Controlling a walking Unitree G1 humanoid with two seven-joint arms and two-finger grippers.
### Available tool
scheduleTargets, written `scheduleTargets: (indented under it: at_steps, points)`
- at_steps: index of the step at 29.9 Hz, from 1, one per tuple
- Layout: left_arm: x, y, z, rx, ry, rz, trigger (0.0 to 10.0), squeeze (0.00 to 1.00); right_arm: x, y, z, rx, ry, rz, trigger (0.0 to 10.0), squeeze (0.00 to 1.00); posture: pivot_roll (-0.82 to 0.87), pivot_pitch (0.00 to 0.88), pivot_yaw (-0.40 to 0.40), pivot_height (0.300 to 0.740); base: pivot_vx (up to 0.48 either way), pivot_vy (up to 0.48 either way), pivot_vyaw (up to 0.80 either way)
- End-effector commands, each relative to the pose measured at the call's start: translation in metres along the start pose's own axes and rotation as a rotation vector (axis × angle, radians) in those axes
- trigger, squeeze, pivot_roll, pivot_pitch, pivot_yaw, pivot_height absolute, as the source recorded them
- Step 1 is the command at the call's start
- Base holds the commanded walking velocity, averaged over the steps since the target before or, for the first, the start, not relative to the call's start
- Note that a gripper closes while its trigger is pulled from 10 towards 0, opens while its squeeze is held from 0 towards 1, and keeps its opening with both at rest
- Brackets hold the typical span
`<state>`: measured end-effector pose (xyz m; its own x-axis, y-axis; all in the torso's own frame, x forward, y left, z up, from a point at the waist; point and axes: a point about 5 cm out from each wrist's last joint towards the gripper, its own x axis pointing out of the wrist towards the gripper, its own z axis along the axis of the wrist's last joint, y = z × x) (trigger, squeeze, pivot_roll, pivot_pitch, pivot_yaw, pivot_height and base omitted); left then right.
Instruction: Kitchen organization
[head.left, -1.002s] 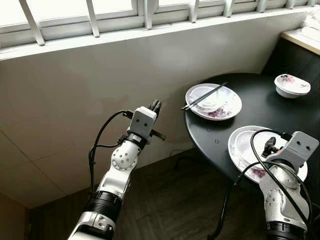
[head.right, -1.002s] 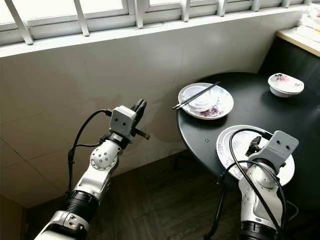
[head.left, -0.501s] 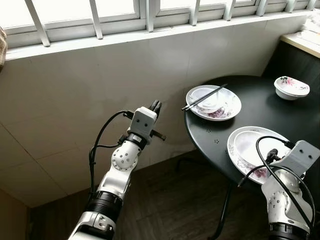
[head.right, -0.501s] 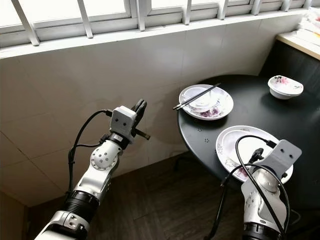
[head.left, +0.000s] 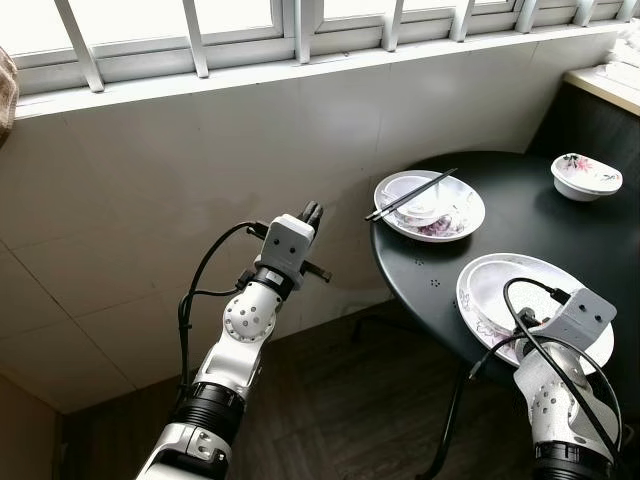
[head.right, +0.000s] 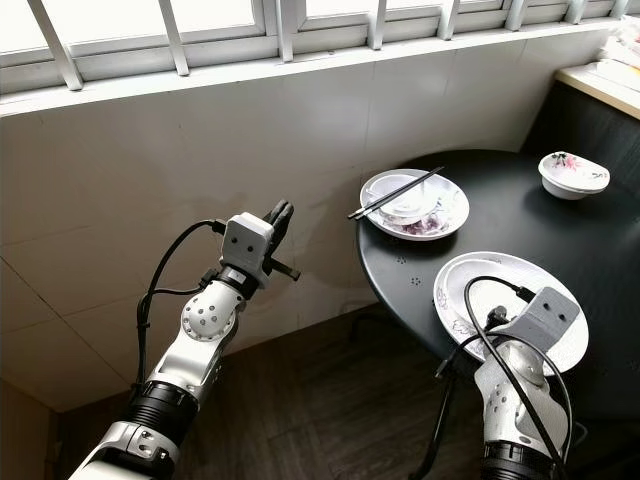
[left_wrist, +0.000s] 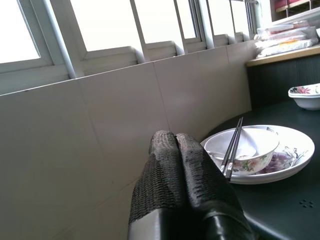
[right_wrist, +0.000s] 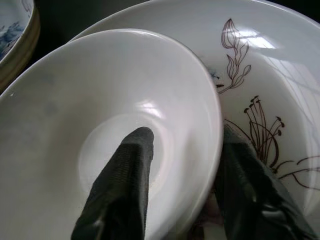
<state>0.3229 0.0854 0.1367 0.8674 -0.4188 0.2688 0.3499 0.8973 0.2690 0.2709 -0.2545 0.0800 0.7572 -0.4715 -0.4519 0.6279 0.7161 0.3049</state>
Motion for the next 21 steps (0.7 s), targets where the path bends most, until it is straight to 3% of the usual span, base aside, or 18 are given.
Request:
scheduleTargets:
  at_steps: [1, 12, 14, 20, 21]
  points:
    - [0.001, -0.003, -0.002, 0.011, 0.017, -0.016, 10.0, 0.0, 0.001, 0.001, -0.003, 0.03, 0.021, 0.003, 0.0, 0.0, 0.07, 0.0, -0.038, 0.74, 0.0, 0.0, 0.0]
    - [0.001, -0.003, -0.003, 0.017, 0.024, -0.015, 10.0, 0.0, -0.002, 0.008, 0.001, 0.164, 0.008, 0.014, 0.0, 0.0, 0.07, 0.0, -0.039, 0.74, 0.0, 0.0, 0.0]
    - [0.0, -0.003, -0.004, 0.018, 0.025, -0.014, 10.0, 0.0, -0.005, 0.009, 0.013, 0.182, -0.069, 0.015, 0.0, 0.0, 0.07, 0.0, -0.039, 0.74, 0.0, 0.0, 0.0]
    - [0.0, -0.003, -0.004, 0.02, 0.027, -0.014, 10.0, 0.0, -0.008, 0.011, 0.027, 0.194, -0.159, 0.028, 0.0, 0.0, 0.07, 0.0, -0.037, 0.74, 0.0, 0.0, 0.0]
    - [0.0, -0.003, -0.004, 0.02, 0.027, -0.014, 10.0, 0.0, -0.011, 0.013, 0.036, 0.184, -0.217, 0.035, 0.0, 0.0, 0.07, 0.0, -0.037, 0.74, 0.0, 0.0, 0.0]
